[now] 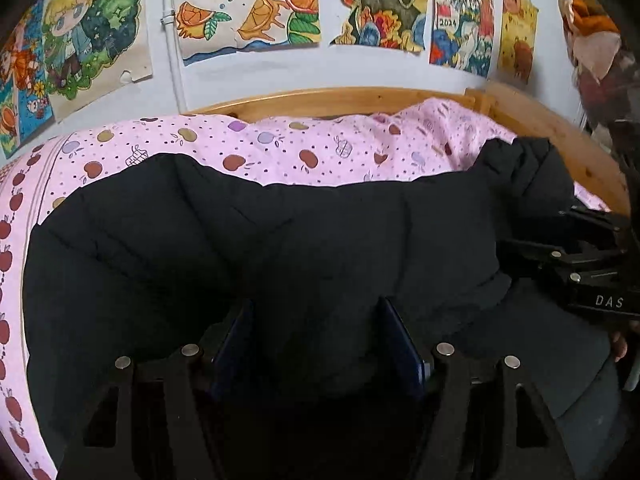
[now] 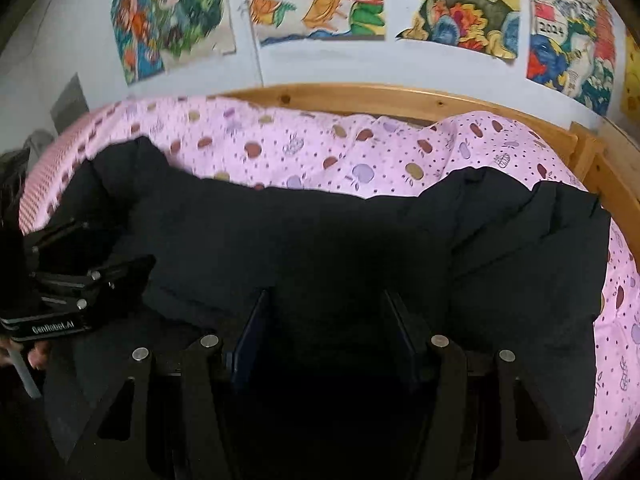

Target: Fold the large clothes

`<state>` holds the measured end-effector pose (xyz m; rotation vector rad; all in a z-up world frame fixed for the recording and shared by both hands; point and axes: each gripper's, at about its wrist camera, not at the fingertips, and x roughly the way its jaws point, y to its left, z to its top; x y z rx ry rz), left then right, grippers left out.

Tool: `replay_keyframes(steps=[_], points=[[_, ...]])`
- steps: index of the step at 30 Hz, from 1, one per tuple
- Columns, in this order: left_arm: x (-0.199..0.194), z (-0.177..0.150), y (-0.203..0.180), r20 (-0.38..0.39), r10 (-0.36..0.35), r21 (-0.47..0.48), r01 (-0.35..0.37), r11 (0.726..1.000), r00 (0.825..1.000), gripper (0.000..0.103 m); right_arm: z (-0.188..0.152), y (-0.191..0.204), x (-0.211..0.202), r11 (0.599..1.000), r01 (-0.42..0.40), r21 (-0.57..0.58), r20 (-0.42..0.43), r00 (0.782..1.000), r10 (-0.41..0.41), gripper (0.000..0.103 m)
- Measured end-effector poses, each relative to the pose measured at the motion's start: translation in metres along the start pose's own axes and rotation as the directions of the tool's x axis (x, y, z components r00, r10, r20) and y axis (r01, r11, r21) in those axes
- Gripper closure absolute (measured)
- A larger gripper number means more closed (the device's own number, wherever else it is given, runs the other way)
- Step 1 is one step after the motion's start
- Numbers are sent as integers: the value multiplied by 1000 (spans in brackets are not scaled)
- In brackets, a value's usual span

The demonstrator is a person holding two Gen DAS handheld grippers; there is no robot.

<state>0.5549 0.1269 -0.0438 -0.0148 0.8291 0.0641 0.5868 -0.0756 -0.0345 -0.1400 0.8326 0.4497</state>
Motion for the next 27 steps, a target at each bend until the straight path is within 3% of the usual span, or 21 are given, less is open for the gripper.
replay_keyframes(steps=[6, 13, 27], points=[[9, -5, -17, 6, 91, 67, -92, 994, 996, 38, -6, -8, 12, 1000, -28, 1, -18, 999, 28, 50], [23, -6, -22, 14, 143, 94, -144, 985, 990, 38, -6, -2, 29, 1000, -4, -17, -20, 1000, 4, 50], [30, -7, -26, 27, 173, 108, -175, 979, 985, 38, -7, 3, 34, 999, 32, -42, -4, 999, -32, 50]])
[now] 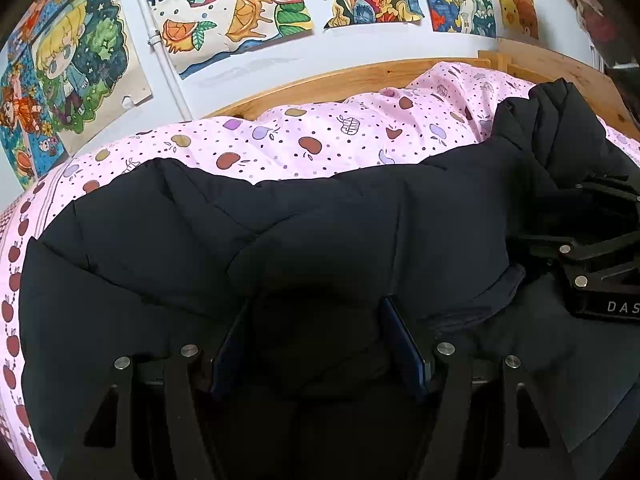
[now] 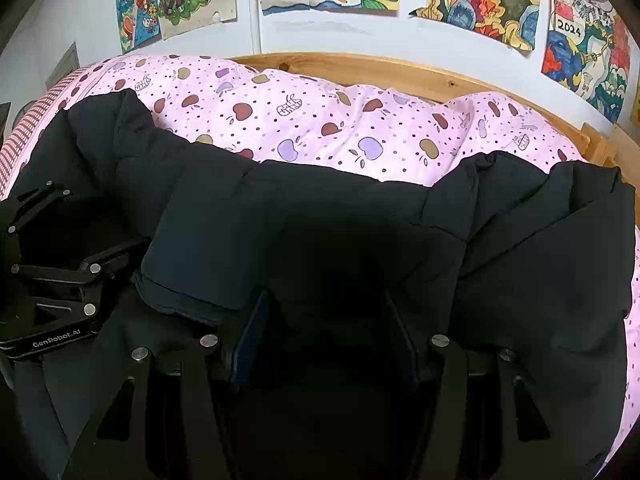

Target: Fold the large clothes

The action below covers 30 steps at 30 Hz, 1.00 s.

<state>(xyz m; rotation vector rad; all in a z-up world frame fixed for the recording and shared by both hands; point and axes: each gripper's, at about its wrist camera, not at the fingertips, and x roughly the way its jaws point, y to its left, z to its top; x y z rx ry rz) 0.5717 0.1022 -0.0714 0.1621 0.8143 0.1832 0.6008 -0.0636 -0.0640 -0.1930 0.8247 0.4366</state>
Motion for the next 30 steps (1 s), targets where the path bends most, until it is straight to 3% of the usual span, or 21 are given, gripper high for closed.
replay_keyframes(steps=[5, 9, 17, 21, 30], points=[[-7, 0, 5, 5, -7, -29, 7, 1000, 1000, 31, -3, -4, -16, 999, -39, 26, 42, 998, 38, 45], [-20, 0, 14, -11, -20, -96, 19, 995, 1000, 18, -10, -9, -39, 993, -64, 95, 82, 995, 56, 42], [-70, -11, 22, 10, -104, -198, 104, 975, 995, 16, -31, -6, -92, 993, -26, 114, 144, 989, 9, 34], [-97, -17, 26, 34, -107, -231, 112, 967, 994, 11, -38, -7, -118, 991, -18, 134, 170, 985, -5, 30], [-165, -30, 50, 68, -150, -384, 165, 908, 986, 2, -45, 1, -188, 991, 5, 132, 210, 977, -33, 21]])
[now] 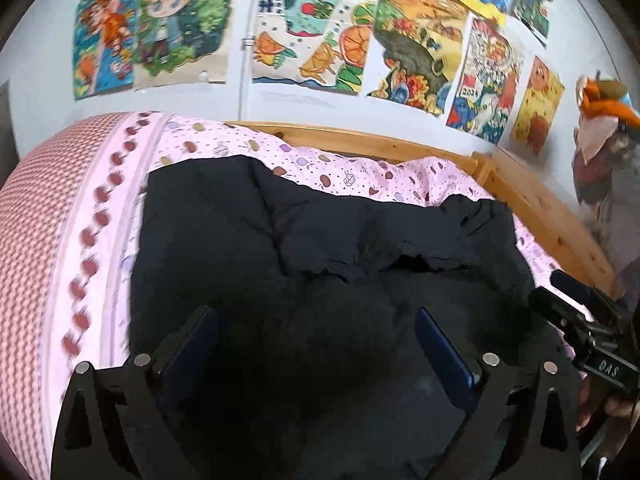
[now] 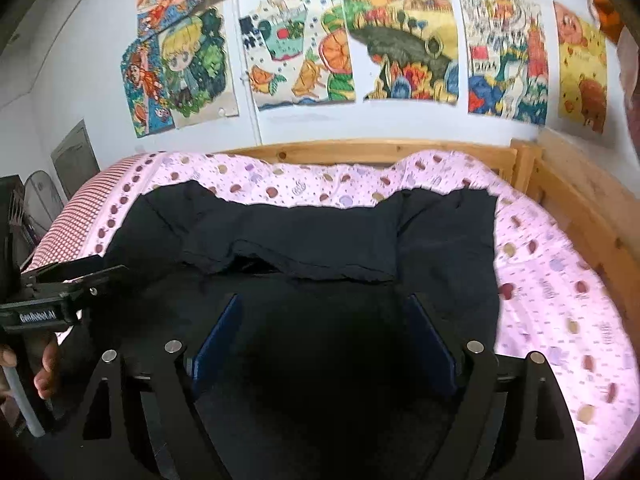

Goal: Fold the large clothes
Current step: 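Lay the folded end down and open both tools, then raise both open tools above the folded jacket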

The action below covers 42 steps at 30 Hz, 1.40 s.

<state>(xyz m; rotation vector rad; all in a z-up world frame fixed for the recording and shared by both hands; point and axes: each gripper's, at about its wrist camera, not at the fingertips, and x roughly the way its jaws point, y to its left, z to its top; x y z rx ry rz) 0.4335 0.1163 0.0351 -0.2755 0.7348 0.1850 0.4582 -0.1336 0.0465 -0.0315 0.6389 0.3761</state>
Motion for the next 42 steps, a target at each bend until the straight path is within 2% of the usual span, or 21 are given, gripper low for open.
replay_keyframes(steps=[9, 13, 19, 23, 29, 33, 36, 39, 42], points=[[-110, -34, -20, 56, 34, 102, -40, 994, 998, 1, -4, 22, -108, 1000, 13, -22, 4, 1000, -13, 16], [-158, -59, -30, 96, -5, 144, -9, 990, 995, 0, -20, 28, -156, 1000, 12, -24, 10, 1000, -12, 14], [-196, -94, -44, 109, -91, 188, 69, 980, 990, 0, -63, 44, -206, 996, -16, -91, 38, 999, 20, 13], [-208, -118, -43, 126, -113, 218, 83, 972, 986, 0, -90, 52, -227, 990, -28, -136, 61, 997, 37, 13], [-207, -147, -37, 87, -69, 261, 44, 964, 994, 0, -112, 56, -238, 984, -33, -175, 58, 997, 43, 13], [-209, -165, -34, 72, -60, 313, 35, 949, 996, 0, -127, 58, -241, 973, -40, -226, 50, 997, 53, 13], [-211, -175, -32, 27, -110, 348, 94, 933, 994, 0, -137, 63, -237, 964, -70, -258, -1, 997, 72, 13], [-216, -188, -31, 14, -170, 375, 152, 915, 985, 0, -154, 62, -233, 949, -107, -297, -56, 994, 95, 13], [-215, -202, -34, -24, -194, 415, 186, 891, 981, 0, -172, 59, -231, 933, -141, -330, -112, 988, 110, 13]])
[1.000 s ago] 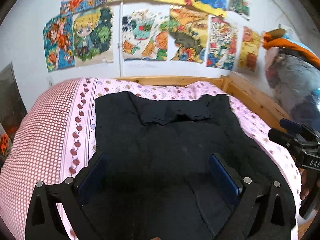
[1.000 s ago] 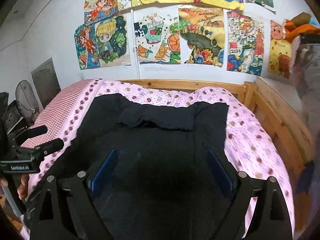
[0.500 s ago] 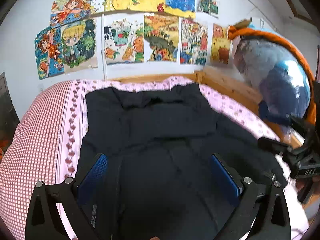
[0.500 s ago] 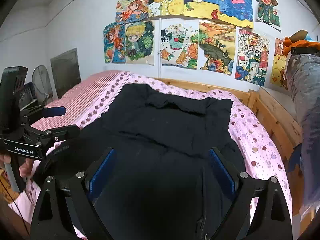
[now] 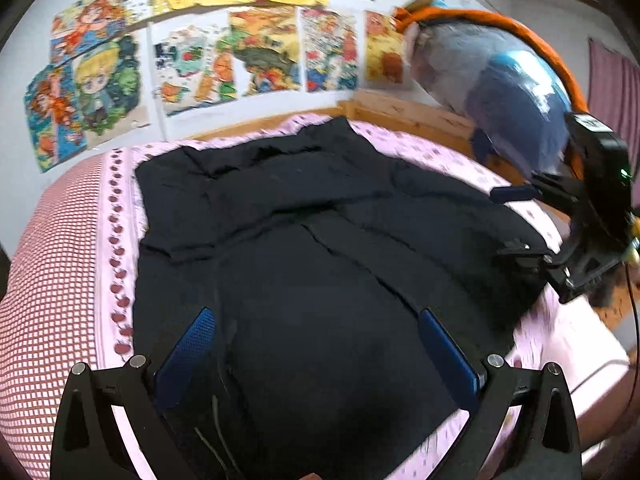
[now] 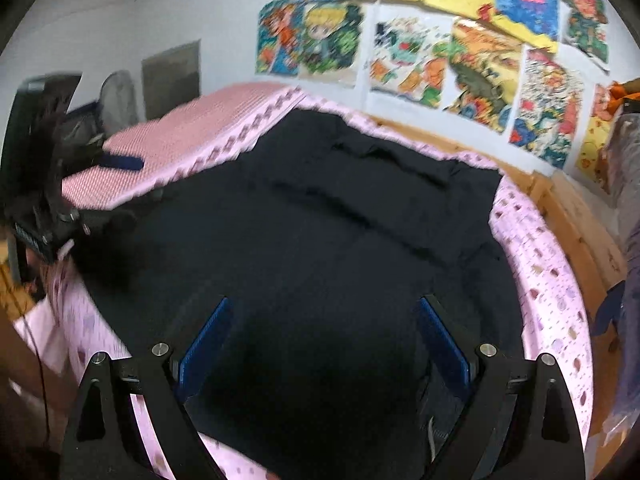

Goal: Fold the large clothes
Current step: 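Raise both open tools above the folded jacket, then grasp the folded jacket's edge with both tools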

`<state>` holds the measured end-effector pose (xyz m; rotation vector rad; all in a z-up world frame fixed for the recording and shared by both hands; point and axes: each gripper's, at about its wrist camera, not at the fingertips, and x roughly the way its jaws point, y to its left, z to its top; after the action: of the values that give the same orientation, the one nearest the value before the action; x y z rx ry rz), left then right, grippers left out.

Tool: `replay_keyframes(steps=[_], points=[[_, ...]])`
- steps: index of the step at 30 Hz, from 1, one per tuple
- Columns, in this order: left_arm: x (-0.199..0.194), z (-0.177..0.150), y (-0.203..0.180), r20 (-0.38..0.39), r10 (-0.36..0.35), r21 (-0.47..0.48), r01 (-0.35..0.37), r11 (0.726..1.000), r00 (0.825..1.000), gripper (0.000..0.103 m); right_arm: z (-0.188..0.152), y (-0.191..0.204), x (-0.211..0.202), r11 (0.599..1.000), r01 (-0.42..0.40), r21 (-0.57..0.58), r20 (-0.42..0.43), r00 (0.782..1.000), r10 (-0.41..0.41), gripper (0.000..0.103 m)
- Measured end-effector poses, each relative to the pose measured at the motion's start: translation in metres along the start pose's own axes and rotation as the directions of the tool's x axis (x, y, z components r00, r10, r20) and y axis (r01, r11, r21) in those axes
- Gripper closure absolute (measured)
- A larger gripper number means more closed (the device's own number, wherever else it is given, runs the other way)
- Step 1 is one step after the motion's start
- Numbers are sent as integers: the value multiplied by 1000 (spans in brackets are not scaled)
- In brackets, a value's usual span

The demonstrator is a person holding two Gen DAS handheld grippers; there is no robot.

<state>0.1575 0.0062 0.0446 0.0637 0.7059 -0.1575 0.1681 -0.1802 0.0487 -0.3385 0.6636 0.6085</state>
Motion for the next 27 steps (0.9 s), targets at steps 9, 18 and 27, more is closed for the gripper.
replay_keyframes(steps=[9, 18, 27], points=[[5, -41, -18, -102, -93, 18, 95, 995, 990, 0, -35, 4, 1, 998, -67, -4, -88, 994, 67, 13], [7, -66, -43, -135, -26, 163, 48, 985, 990, 0, -54, 18, 1, 993, -81, -85, -129, 989, 70, 13], [12, -78, -57, -143, 40, 275, 1, 962, 989, 0, -65, 25, 5, 988, -82, -132, -169, 984, 59, 10]])
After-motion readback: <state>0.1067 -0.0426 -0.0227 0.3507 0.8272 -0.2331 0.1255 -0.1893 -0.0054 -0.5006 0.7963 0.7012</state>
